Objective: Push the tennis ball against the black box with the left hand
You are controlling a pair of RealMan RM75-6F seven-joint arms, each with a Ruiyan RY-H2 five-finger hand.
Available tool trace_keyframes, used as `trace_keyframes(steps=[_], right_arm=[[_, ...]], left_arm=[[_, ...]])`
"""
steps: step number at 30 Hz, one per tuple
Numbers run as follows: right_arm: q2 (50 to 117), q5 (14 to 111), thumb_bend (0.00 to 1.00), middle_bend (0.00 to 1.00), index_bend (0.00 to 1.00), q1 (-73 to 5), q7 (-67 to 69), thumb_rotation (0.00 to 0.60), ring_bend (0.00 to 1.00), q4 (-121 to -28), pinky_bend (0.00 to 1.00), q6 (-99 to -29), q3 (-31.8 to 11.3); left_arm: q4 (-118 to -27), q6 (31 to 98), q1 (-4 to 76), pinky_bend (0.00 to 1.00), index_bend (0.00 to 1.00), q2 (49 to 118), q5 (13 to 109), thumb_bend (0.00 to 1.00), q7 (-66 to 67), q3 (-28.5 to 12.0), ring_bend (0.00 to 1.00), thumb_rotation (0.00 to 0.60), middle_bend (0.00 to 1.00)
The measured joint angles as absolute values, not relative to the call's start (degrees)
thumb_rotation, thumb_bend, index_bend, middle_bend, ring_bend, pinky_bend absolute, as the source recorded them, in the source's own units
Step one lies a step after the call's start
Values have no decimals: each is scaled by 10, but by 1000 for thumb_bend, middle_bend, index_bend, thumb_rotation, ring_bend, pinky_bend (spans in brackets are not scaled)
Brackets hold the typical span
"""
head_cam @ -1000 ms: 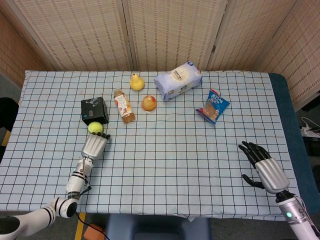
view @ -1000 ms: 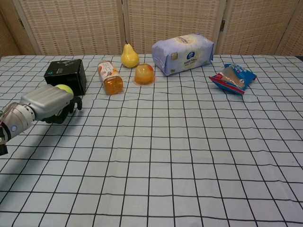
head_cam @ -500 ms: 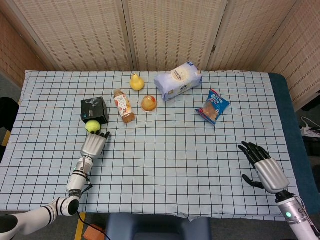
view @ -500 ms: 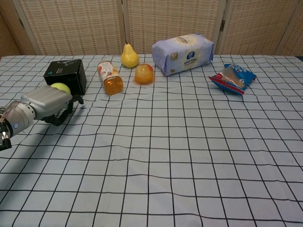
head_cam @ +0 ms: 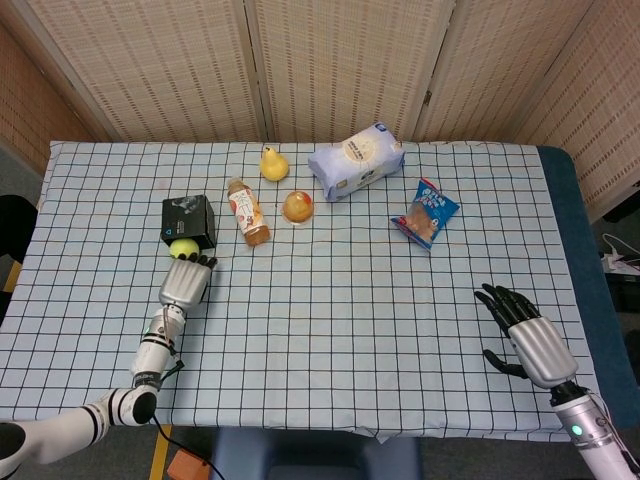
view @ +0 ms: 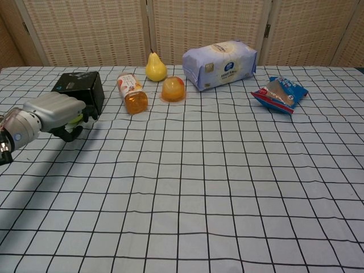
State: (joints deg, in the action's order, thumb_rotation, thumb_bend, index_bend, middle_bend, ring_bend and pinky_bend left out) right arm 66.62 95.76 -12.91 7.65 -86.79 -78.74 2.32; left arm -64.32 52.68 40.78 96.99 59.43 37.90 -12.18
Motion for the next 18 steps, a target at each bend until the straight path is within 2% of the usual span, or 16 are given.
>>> trace_keyframes(steps=[9,12,18], right_arm=[[666,958,205,0,18,-129,79,600,0,-866,110,-789,23],[666,956,205,0,18,-130,79,600,0,-866,109,-787,23],[667,955,205,0,18,-130,80,600,0,-865,109,-786,22]], left_arm=[[-636,515,420,314,253,974,554,595,389,-124,259,600,325],[-627,520,425,317,235,979,555,585,386,-124,245,600,269],[-622,516,430,266,138,982,541,567,389,-123,104,600,116]])
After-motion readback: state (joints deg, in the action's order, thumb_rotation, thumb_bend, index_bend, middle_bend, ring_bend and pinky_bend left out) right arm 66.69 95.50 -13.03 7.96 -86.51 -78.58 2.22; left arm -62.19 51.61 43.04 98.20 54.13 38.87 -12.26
